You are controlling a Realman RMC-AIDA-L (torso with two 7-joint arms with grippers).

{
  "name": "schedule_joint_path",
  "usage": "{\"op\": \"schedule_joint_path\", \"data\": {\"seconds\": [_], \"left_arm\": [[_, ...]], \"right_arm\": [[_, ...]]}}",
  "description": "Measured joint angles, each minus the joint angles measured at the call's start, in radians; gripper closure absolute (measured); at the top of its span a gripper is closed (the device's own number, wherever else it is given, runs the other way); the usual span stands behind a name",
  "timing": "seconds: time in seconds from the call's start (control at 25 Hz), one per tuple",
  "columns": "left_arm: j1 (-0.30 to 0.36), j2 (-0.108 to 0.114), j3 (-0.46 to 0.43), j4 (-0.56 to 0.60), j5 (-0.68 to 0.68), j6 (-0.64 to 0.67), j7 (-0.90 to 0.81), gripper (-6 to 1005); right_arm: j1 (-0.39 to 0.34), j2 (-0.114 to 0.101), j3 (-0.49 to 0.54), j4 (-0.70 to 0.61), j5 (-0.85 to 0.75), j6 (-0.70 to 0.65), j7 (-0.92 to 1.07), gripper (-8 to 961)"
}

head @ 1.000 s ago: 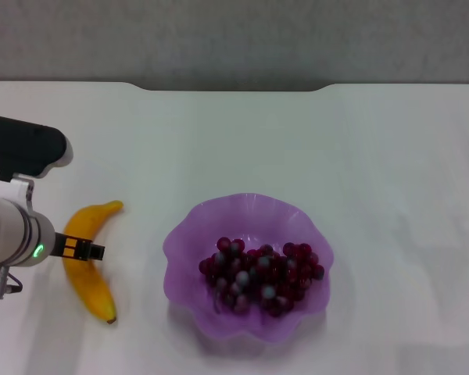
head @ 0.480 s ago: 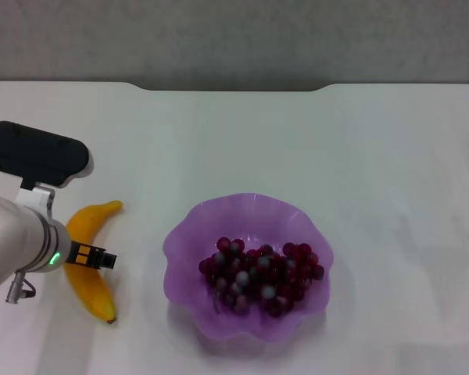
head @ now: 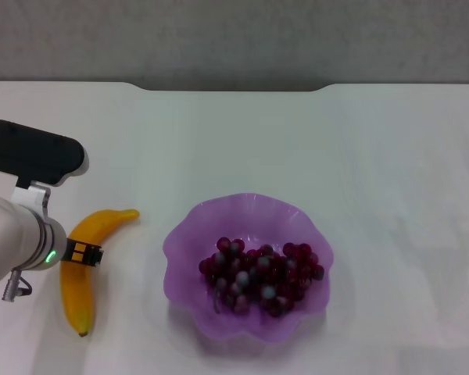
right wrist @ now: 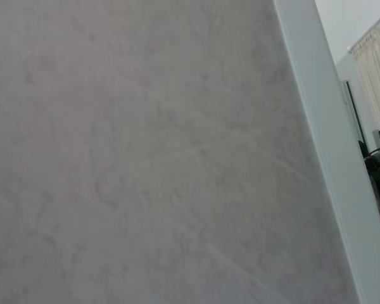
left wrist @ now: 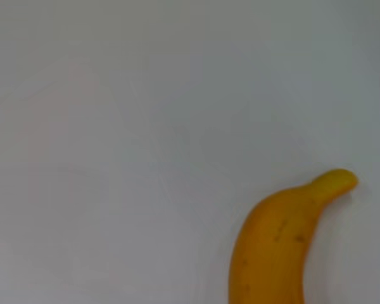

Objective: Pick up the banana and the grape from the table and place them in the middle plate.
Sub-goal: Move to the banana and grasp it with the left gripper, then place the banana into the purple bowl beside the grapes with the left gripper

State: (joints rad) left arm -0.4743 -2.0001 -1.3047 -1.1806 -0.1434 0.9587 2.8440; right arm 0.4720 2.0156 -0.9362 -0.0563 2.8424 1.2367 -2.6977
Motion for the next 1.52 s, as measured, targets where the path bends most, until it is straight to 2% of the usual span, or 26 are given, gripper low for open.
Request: {"op": "schedule_joint_path", "data": {"seconds": [0.04,0.4,0.6,0.72,0.92,1.12,1.24,1.36,1.44,1.52], "left_arm": [[-0.004,0.0,-0.001,0.008,0.0,-0.003,0.0,473],[0.002,0.001,-0.002,0.004,0.012,-0.01,0.0,481],[0.01,0.002,-0.005,-0.039,0.031,-0.002,0.0,486],[0.019,0.019,0.003,-0.114,0.031,0.021,0.0,489],[0.066,0.068,0.038,-0.32,0.022,0.116,0.001,490],[0.083,0.102,0.121,-0.517,0.013,0.246,0.001,490],[0.09,0.119,0.2,-0.626,0.01,0.268,0.001,490],[0.081,0.124,0.27,-0.672,0.013,0.27,0.002,490],[0.043,0.121,0.334,-0.667,0.011,0.266,0.002,490],[0.028,0.118,0.353,-0.659,0.011,0.26,0.002,490]], "right_arm": [[0.0,0.0,0.0,0.0,0.0,0.002,0.0,75],[-0.002,0.002,-0.001,0.0,0.0,0.004,0.002,75],[-0.004,0.002,-0.001,-0.001,0.0,0.004,0.002,76],[-0.004,0.001,-0.001,0.0,0.0,0.004,0.003,76],[0.002,0.0,-0.001,0.01,0.0,0.003,0.003,76],[0.001,-0.002,-0.001,0.011,0.0,0.001,0.002,76],[-0.002,-0.002,-0.001,0.012,0.0,-0.005,0.002,76],[-0.002,-0.002,-0.001,0.012,0.0,-0.006,0.002,76],[0.001,-0.002,-0.001,0.012,0.0,-0.007,0.002,76],[0.002,-0.002,-0.001,0.012,0.0,-0.008,0.002,76]]}}
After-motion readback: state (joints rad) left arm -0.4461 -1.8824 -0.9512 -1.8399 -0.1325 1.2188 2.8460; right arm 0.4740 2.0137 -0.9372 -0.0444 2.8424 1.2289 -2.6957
